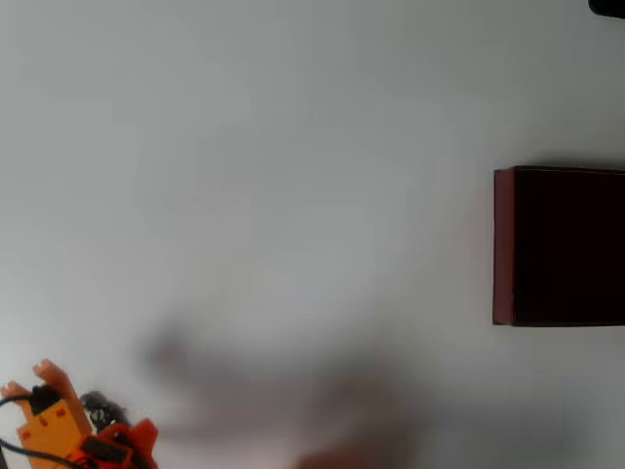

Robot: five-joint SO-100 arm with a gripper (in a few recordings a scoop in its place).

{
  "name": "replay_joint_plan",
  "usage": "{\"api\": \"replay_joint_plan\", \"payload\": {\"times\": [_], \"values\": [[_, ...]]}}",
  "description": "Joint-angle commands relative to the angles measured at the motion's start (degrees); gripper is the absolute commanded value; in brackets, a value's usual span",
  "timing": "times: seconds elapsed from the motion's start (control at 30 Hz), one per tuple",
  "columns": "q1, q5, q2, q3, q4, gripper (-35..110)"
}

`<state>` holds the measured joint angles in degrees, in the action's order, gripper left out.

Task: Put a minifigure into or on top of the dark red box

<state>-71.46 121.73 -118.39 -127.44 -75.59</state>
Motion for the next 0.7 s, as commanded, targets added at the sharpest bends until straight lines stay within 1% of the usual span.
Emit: {"api": "replay_joint_plan", "payload": {"times": [0.0, 0.07, 0.2, 0.37, 0.47, 0.67], "values": [[-0.4, -4.7, 1.8, 1.4, 2.7, 26], [-0.4, -6.9, 2.8, 0.0, 6.2, 25], [-0.9, -7.9, 2.6, -4.3, 12.6, 25], [-1.2, -8.0, 2.1, -6.5, 14.2, 25], [-1.8, -7.2, 1.1, -9.2, 16.8, 25], [-2.7, -5.2, 1.1, -11.2, 18.9, 25]]}}
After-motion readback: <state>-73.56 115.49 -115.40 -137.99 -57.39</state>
